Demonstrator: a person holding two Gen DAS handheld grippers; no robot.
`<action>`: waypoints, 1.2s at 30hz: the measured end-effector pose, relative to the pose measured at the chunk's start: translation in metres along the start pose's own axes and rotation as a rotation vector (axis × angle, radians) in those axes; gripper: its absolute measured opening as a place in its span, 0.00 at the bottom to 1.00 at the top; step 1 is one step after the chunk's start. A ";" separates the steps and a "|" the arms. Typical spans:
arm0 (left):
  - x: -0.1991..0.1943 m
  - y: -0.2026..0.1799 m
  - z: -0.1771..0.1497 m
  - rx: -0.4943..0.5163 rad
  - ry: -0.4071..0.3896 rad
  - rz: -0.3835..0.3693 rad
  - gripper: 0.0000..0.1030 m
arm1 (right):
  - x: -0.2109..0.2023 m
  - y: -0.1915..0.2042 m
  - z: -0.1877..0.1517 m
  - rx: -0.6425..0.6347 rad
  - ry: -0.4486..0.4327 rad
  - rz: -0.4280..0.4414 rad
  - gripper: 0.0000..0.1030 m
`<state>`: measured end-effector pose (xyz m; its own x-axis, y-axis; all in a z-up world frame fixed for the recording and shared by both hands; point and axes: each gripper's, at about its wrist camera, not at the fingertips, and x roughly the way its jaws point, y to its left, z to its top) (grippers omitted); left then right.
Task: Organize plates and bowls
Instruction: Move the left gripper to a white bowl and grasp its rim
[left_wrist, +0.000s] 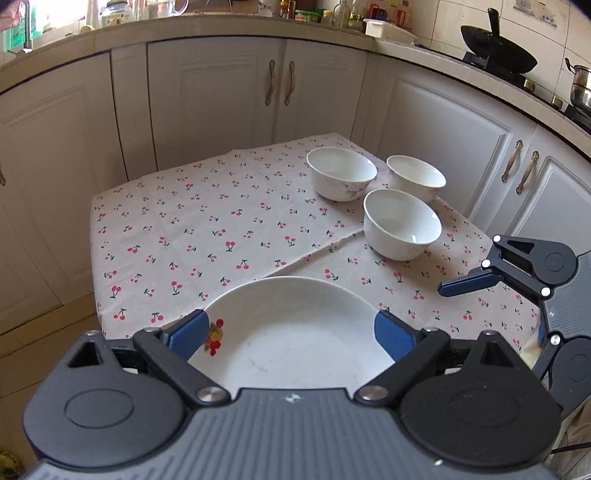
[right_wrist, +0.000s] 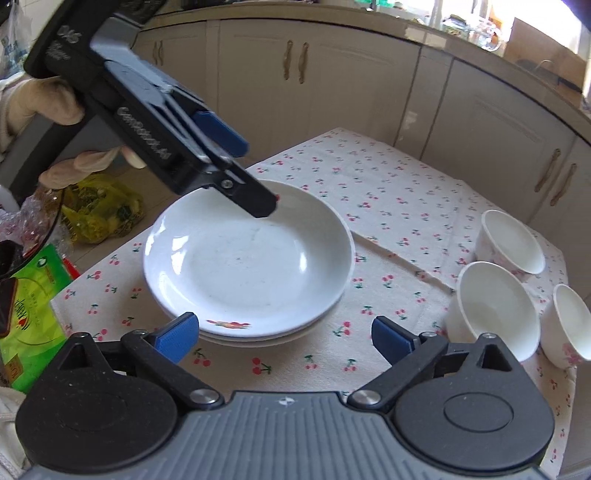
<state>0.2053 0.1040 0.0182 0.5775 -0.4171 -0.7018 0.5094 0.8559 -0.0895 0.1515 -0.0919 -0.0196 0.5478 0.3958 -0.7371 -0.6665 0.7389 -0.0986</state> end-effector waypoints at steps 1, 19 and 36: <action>-0.003 -0.005 -0.001 0.000 -0.017 0.009 0.93 | -0.002 -0.003 -0.003 0.008 -0.011 -0.019 1.00; 0.001 -0.080 -0.006 -0.081 -0.088 0.126 0.93 | -0.028 -0.065 -0.055 0.190 -0.126 -0.279 1.00; 0.095 -0.112 0.065 -0.057 0.009 0.086 0.93 | 0.001 -0.117 -0.065 0.222 -0.142 -0.314 1.00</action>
<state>0.2450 -0.0512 0.0073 0.6116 -0.3392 -0.7148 0.4213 0.9043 -0.0686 0.1977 -0.2134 -0.0523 0.7822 0.1918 -0.5928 -0.3386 0.9295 -0.1461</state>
